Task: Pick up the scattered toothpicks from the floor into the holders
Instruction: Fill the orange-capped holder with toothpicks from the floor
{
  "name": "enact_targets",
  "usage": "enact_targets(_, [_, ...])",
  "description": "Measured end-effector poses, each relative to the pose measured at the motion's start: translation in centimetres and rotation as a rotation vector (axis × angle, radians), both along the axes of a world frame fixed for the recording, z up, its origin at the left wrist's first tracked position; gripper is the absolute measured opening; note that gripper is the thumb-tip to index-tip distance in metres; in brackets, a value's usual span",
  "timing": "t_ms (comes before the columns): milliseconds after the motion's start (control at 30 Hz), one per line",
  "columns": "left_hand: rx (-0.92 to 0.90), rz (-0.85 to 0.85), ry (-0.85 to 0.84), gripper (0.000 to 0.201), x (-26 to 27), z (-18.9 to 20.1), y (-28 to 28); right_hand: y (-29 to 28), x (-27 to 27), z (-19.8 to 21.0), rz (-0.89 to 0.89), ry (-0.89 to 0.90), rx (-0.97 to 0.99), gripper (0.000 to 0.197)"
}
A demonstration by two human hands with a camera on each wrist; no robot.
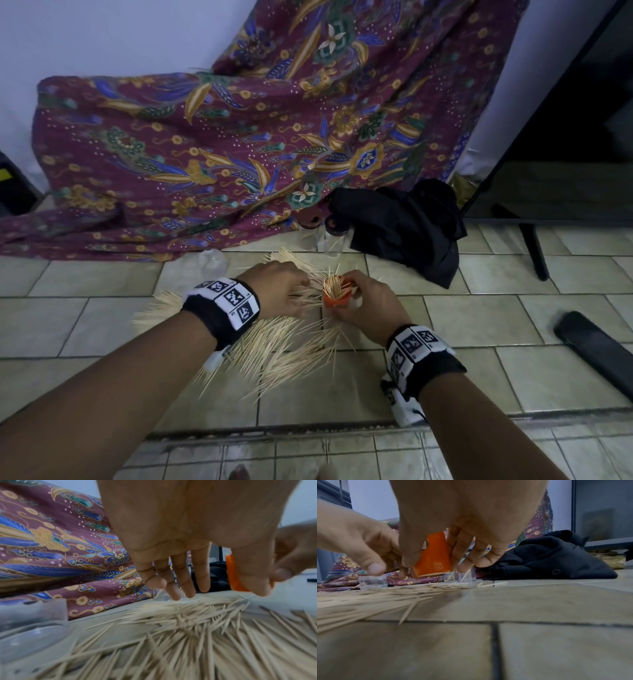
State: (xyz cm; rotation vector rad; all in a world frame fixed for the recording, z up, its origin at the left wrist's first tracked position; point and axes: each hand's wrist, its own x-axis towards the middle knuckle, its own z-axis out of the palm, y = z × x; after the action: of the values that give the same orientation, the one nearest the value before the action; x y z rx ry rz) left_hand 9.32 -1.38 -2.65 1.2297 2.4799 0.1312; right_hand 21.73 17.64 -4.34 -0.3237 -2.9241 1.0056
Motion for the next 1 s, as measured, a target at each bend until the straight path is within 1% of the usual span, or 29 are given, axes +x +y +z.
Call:
enact_targets(67, [-0.11,-0.024,0.046,0.072,0.2,-0.5,-0.4,-0.4,-0.3,-0.4,-0.006,-0.008,0.002,0.05])
enact_targets(133, [-0.148,-0.027,0.06,0.072,0.4,-1.0,-0.7,-0.7,-0.5,-0.8,-0.011,-0.027,0.018,0.049])
enact_targets(167, [-0.148,-0.03,0.062,0.068,0.5,-1.1,-0.8,-0.8,-0.6,-1.0,-0.01,-0.034,0.027,0.05])
enact_targets(267, [-0.119,-0.034,0.066,0.042,0.7,-1.2,-1.0,-0.9,-0.7,-1.3,-0.003,-0.039,0.027,0.051])
enact_targets(333, [-0.104,-0.022,0.064,0.032,0.8,-1.2,-1.0,-1.0,-0.7,-1.4,0.01,-0.039,0.029,0.052])
enact_targets(400, [-0.104,-0.011,0.081,0.026,0.9,-1.1,-0.8,-1.2,-0.8,-1.3,0.024,-0.041,0.026,0.051])
enact_targets(467, [-0.116,-0.022,0.137,0.022,0.9,-0.9,-0.6,-1.4,-0.8,-1.2,0.04,-0.04,0.016,0.049])
enact_targets(567, [-0.136,-0.052,0.266,0.023,1.1,-0.9,-0.4,-1.7,-0.8,-0.9,0.06,-0.049,0.006,0.051])
enact_targets(633, [-0.124,-0.042,0.295,0.023,1.2,-1.0,-0.4,-1.7,-0.8,-0.9,0.055,-0.045,-0.007,0.052])
enact_targets(700, [-0.071,-0.011,0.25,0.023,0.8,-0.9,-0.5,-1.6,-0.9,-1.0,0.051,-0.044,-0.008,0.052])
enact_targets(800, [0.074,0.097,0.127,0.024,0.1,0.0,-0.9,-1.6,-0.9,-1.2,0.049,-0.054,-0.022,0.054])
enact_targets(933, [0.268,0.217,0.051,0.023,-0.5,1.4,-1.5,-1.6,-0.9,-1.0,0.022,-0.048,-0.08,0.054])
enact_targets(1000, [0.305,0.256,-0.019,0.023,-0.8,2.2,-1.7,-1.6,-0.9,-0.9,0.02,-0.035,-0.101,0.053])
